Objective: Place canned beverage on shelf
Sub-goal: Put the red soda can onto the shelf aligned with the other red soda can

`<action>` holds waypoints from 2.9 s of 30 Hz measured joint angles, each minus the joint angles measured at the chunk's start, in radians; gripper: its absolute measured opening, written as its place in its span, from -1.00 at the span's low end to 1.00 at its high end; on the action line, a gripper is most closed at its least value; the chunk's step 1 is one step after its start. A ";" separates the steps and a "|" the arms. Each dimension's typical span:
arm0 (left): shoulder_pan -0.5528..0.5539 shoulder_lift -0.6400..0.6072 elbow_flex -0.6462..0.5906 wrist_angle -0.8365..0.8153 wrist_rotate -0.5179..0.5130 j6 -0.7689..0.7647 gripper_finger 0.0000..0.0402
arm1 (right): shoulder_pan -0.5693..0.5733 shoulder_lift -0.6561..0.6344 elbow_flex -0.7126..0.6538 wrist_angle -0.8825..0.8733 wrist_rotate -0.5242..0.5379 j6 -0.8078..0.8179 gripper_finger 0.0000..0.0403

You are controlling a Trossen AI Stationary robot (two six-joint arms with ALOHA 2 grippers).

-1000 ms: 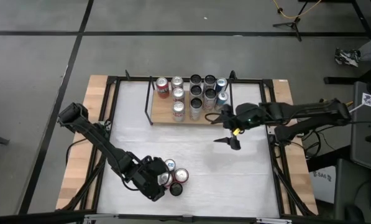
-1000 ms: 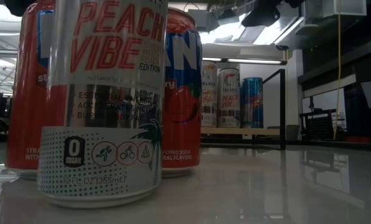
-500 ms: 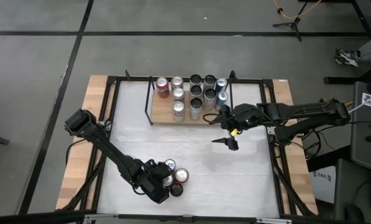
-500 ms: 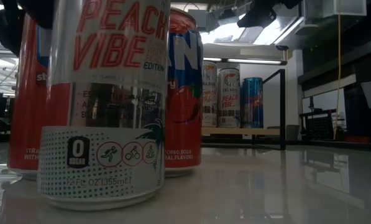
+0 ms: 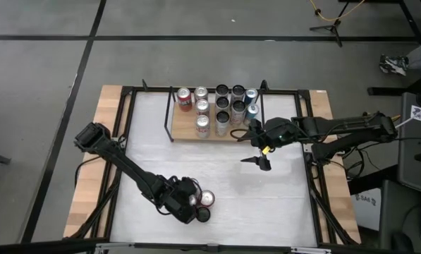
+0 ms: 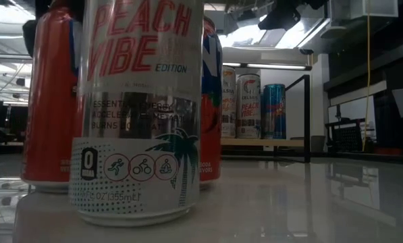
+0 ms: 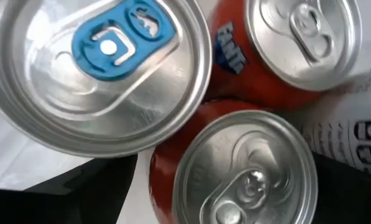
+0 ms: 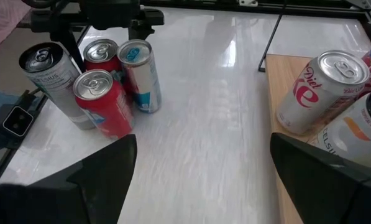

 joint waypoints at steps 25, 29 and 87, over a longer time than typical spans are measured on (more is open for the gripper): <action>0.009 -0.035 -0.001 -0.054 0.061 0.041 0.50 | 0.000 0.000 0.000 -0.001 0.000 0.000 0.80; 0.009 -0.063 -0.002 -0.085 0.068 0.112 0.50 | 0.000 0.000 0.000 -0.001 0.000 0.000 0.80; 0.025 -0.084 0.000 -0.065 0.439 1.085 0.52 | 0.000 -0.001 0.000 -0.001 0.000 0.001 0.80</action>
